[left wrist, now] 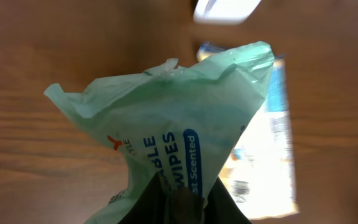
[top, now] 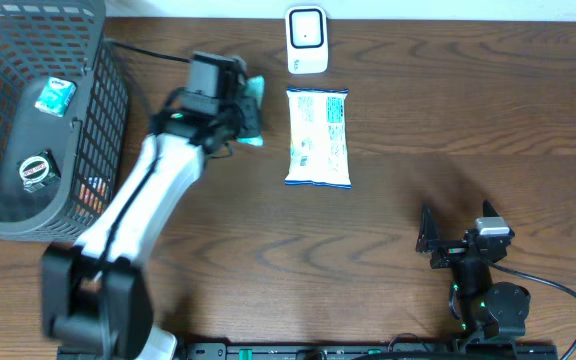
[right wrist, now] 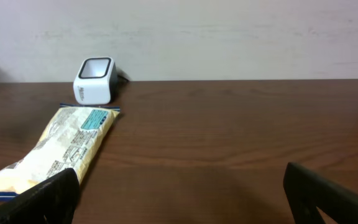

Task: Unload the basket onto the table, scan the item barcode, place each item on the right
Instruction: 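Lift the green wipes pack and carry it toward the scanner, then release the wipes pack beside the snack bag and withdraw left gripper, then reach into the basket and grasp the white-green Kleenex pack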

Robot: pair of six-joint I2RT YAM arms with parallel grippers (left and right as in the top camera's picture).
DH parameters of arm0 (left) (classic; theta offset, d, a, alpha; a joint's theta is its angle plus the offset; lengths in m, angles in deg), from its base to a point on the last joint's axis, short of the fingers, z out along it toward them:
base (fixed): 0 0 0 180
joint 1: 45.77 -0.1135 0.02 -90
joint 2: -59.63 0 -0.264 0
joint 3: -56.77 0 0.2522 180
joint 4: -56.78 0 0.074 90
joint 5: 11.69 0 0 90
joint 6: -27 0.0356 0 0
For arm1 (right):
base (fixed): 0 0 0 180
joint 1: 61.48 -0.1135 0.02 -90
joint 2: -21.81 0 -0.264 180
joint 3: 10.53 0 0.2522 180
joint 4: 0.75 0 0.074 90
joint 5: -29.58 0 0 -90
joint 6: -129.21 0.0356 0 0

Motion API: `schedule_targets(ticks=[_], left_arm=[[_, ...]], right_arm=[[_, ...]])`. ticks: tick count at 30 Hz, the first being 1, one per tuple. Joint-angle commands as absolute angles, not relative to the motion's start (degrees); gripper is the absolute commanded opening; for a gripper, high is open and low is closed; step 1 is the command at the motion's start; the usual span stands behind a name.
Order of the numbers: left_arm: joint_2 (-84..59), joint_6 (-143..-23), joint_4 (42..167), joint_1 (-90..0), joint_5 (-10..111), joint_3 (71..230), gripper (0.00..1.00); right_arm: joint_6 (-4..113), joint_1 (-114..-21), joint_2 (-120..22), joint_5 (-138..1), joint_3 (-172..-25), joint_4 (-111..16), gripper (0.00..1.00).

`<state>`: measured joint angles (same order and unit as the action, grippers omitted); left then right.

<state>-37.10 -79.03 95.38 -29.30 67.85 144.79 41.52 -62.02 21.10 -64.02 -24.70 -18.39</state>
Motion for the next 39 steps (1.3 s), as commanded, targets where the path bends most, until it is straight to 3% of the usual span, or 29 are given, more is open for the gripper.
schedule_targets(ticks=[1, 3, 5, 7, 10, 19, 22, 23, 30, 38, 39], left_arm=[[-42.8, -77.9, 93.4, -27.6, 71.9, 145.0, 0.07], [-45.4, -77.9, 91.9, -27.0, 71.9, 145.0, 0.14], [-47.2, -78.1, 90.5, -26.7, 71.9, 145.0, 0.36], [-48.1, -78.1, 89.2, -26.4, 71.3, 145.0, 0.38], [-48.2, -78.1, 87.9, -26.4, 71.3, 145.0, 0.49], [-37.3, -78.0, 87.6, -31.1, 71.3, 149.7, 0.51], [-30.0, -77.6, 87.7, -35.6, 71.8, 150.1, 0.66], [-27.5, -77.6, 87.8, -37.5, 71.9, 150.1, 0.70], [-15.7, -77.6, 90.1, -55.9, 78.4, 150.1, 0.75], [-16.1, -75.4, 92.8, -75.7, 77.3, 150.0, 0.79], [-16.2, -73.4, 92.7, -77.3, 75.2, 150.1, 0.84]], right_arm=[[41.7, -61.1, 21.4, -63.8, -24.6, -18.6, 0.99], [41.7, -61.1, 21.4, -63.8, -24.6, -18.6, 0.99], [41.7, -61.1, 21.4, -63.8, -24.6, -18.6, 0.99], [41.7, -61.1, 21.4, -63.8, -24.6, -18.6, 0.99], [41.7, -61.1, 21.4, -63.8, -24.6, -18.6, 0.99], [41.7, -61.1, 21.4, -63.8, -24.6, -18.6, 0.99], [41.7, -61.1, 21.4, -63.8, -24.6, -18.6, 0.99], [41.7, -61.1, 21.4, -63.8, -24.6, -18.6, 0.99], [41.7, -61.1, 21.4, -63.8, -24.6, -18.6, 0.99], [41.7, -61.1, 21.4, -63.8, -24.6, -18.6, 0.99], [41.7, -61.1, 21.4, -63.8, -24.6, -18.6, 0.99]])
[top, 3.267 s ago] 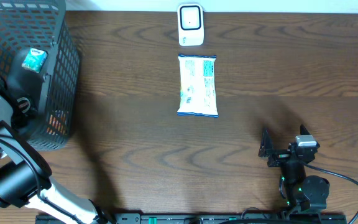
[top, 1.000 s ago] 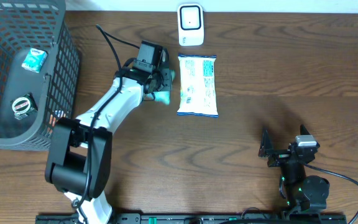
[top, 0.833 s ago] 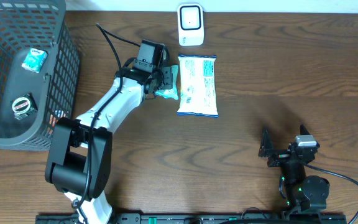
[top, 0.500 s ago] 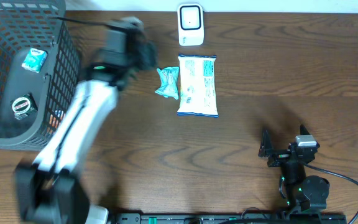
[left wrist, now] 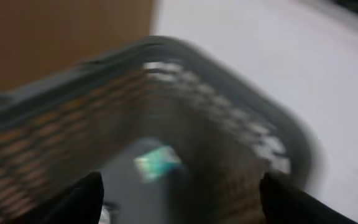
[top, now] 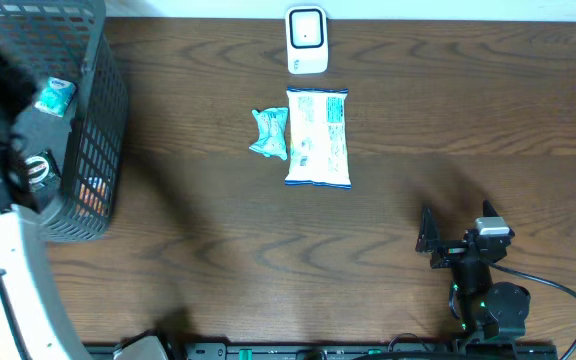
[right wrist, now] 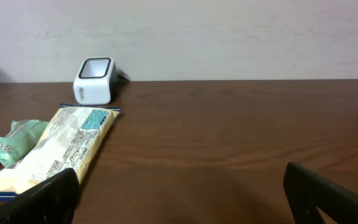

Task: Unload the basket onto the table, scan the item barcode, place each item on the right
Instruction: 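Reach into the basket and grasp the white-green Kleenex pack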

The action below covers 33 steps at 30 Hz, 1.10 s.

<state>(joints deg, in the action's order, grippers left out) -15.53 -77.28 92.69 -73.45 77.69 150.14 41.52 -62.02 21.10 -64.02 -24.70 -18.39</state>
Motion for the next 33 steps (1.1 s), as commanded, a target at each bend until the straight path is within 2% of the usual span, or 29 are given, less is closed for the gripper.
schedule_targets(ticks=[1, 5, 10, 12, 14, 22, 28, 33], left_arm=[[-16.4, -71.0, 92.7, -78.7, 72.7, 150.4, 0.87], [-19.7, -66.3, 96.2, -81.3, 69.6, 156.8, 0.88], [-31.4, -57.1, 113.9, -80.5, 69.5, 177.2, 0.92], [-36.7, -55.9, 120.4, -80.4, 69.5, 184.8, 0.98], [-41.4, -56.0, 124.3, -80.4, 68.3, 189.4, 0.98], [-48.1, -56.1, 123.6, -80.0, 62.0, 189.6, 0.98], [-53.8, -66.1, 119.4, -80.0, 62.0, 189.5, 0.98], [-59.5, -67.9, 118.6, -79.8, 62.5, 189.5, 0.98]], right_arm=[[41.7, -61.1, 21.4, -63.8, -24.6, -18.6, 0.99], [41.7, -61.1, 21.4, -63.8, -24.6, -18.6, 0.99], [41.7, -61.1, 21.4, -63.8, -24.6, -18.6, 0.99], [41.7, -61.1, 21.4, -63.8, -24.6, -18.6, 0.99], [41.7, -61.1, 21.4, -63.8, -24.6, -18.6, 0.99], [41.7, -61.1, 21.4, -63.8, -24.6, -18.6, 0.99], [41.7, -61.1, 21.4, -63.8, -24.6, -18.6, 0.99], [41.7, -61.1, 21.4, -63.8, -24.6, -18.6, 0.99]])
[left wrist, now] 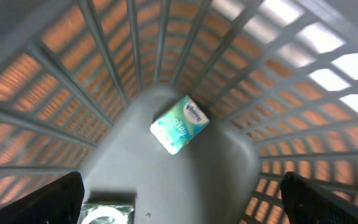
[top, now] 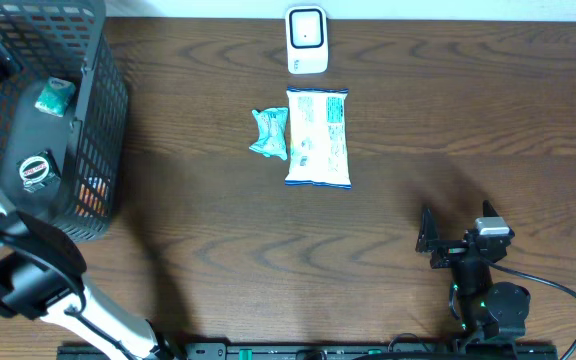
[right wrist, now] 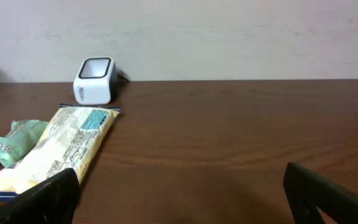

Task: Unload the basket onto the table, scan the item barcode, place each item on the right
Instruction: 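Reach into the basket and grasp the white-green Kleenex pack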

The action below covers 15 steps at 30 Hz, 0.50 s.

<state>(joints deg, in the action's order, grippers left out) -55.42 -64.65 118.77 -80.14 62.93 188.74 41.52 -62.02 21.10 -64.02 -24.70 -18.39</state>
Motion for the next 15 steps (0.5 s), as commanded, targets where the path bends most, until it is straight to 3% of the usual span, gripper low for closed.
schedule_targets(ticks=[1, 6, 15], left_arm=[[-60.7, -67.9, 118.6, -79.7, 62.5, 189.5, 0.97], [-65.7, -62.1, 117.5, -78.0, 62.8, 189.5, 0.95], [-69.2, -45.0, 113.6, -70.8, 79.5, 188.6, 0.94]], right_arm=[[41.7, -61.1, 21.4, -63.8, -24.6, -18.6, 0.99], [41.7, -61.1, 21.4, -63.8, -24.6, -18.6, 0.99], [41.7, -61.1, 21.4, -63.8, -24.6, -18.6, 0.99]])
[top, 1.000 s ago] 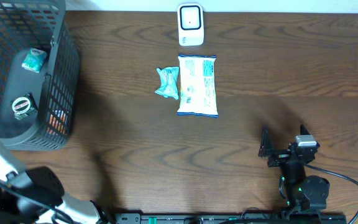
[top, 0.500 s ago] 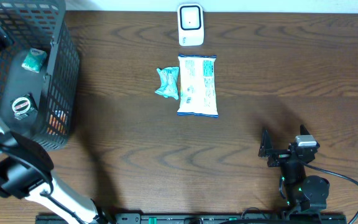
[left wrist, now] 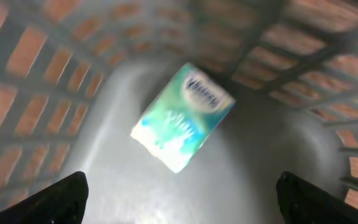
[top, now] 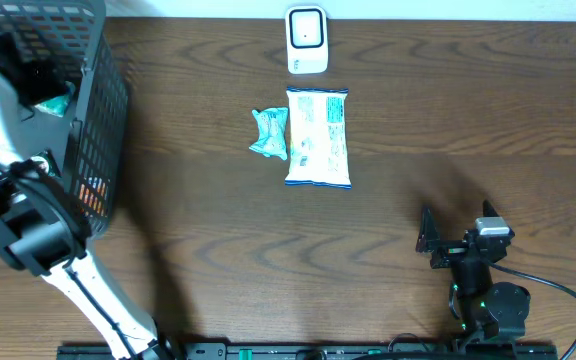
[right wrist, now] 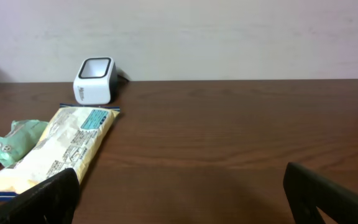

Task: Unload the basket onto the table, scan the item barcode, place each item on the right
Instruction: 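Reach into the basket and grasp the white-green Kleenex pack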

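A white barcode scanner [top: 307,40] stands at the table's far edge, also seen in the right wrist view [right wrist: 95,79]. In front of it lie a white and yellow snack bag [top: 318,137] and, against its left side, a green wipes pack [top: 269,133]. My left gripper [left wrist: 182,205] is open inside the grey basket [top: 103,120], just above a teal and white tissue pack [left wrist: 182,115] lying on the basket floor. Both fingertips show at the lower corners with nothing between them. My right gripper [right wrist: 179,199] is open over bare table near the front right.
The basket's grid walls [left wrist: 36,56] close in around the left gripper. My left arm covers much of the basket's inside in the overhead view. Brown wooden table [top: 448,120] stretches right of the snack bag.
My left gripper has come lower in the basket, so the tissue pack now looks bigger and nearer in the wrist view. It is still open. The right arm has not moved.
At first my left gripper was shut on the green wipes pack beside the snack bag. Then the wipes lay on the table left of the bag, and the open gripper was at the basket. Then it was over the tissue pack, and now close above it.
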Robot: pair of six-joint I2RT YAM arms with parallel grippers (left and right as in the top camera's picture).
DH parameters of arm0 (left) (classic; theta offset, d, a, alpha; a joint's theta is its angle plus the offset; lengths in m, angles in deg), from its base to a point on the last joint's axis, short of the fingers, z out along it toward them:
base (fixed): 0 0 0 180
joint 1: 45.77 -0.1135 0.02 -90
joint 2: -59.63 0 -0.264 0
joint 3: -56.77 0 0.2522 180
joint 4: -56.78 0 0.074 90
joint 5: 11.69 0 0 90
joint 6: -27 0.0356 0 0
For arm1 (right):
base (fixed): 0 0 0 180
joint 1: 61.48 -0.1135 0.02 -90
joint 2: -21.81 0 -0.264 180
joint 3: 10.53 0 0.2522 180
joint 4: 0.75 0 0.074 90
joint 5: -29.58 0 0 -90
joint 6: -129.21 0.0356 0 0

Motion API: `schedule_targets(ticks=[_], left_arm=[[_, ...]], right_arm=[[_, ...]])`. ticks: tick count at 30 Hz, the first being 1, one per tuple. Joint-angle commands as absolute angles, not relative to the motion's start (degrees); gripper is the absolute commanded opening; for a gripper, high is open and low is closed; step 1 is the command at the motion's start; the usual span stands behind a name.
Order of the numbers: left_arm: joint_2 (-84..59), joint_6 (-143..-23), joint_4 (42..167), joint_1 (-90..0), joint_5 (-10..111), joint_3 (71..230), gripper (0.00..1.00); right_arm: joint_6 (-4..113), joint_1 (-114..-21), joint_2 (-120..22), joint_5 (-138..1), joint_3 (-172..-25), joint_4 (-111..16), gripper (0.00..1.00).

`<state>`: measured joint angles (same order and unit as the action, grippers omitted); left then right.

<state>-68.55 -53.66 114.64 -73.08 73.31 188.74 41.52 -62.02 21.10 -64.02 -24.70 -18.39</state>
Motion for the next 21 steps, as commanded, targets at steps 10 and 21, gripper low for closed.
schedule_targets(ticks=[10, 21], left_arm=[[-69.3, -38.6, 105.8, -68.4, 86.3, 182.7, 0.87], [-69.3, -35.1, 94.0, -68.8, 83.4, 174.6, 0.85]], right_arm=[[41.7, -61.1, 21.4, -63.8, -24.6, -18.6, 0.99], [41.7, -61.1, 21.4, -63.8, -24.6, -18.6, 0.99]])
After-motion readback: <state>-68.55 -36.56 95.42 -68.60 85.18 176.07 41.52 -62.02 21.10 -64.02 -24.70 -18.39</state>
